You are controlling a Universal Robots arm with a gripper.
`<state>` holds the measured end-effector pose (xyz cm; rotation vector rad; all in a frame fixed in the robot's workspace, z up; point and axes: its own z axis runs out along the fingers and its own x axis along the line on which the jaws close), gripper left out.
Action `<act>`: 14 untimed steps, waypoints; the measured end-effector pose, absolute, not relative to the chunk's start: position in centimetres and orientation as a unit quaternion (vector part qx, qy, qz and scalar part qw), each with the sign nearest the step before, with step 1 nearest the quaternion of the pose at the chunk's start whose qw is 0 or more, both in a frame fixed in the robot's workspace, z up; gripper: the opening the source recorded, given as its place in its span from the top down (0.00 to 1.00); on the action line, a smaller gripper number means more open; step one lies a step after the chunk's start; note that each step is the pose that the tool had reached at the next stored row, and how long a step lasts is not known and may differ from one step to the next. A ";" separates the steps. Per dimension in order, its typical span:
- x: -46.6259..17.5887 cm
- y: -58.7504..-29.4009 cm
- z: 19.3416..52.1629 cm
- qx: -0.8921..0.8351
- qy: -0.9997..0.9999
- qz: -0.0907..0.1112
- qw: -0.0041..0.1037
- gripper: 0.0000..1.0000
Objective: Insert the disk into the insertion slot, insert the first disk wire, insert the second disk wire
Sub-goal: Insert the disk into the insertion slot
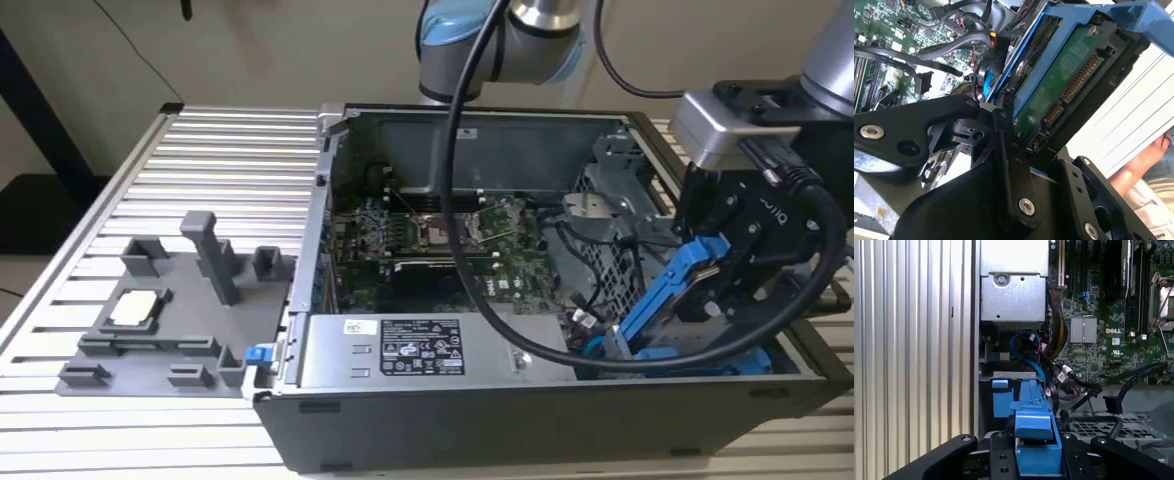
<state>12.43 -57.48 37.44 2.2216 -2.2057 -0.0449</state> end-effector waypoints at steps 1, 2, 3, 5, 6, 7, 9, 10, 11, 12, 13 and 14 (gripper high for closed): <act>12.4 -57.5 37.3 0.710 -0.704 -0.014 0.005 0.67; 12.4 -57.5 37.1 0.710 -0.704 -0.014 0.005 0.67; 12.4 -57.5 36.9 0.710 -0.704 -0.014 0.005 0.67; 12.4 -57.5 36.5 0.710 -0.704 -0.014 0.005 0.67; 12.4 -57.5 36.3 0.710 -0.704 -0.014 0.005 0.67; 12.4 -57.5 36.2 0.710 -0.705 -0.014 0.005 0.67; 12.4 -57.5 35.8 0.710 -0.705 -0.014 0.005 0.67; 12.4 -57.5 35.6 0.710 -0.705 -0.014 0.005 0.67; 12.4 -57.5 35.4 0.709 -0.705 -0.014 0.005 0.67; 12.4 -57.5 35.3 0.710 -0.705 -0.014 0.005 0.67; 12.4 -57.5 35.3 0.710 -0.705 -0.014 0.005 0.67; 12.4 -57.5 35.3 0.710 -0.705 -0.014 0.005 0.67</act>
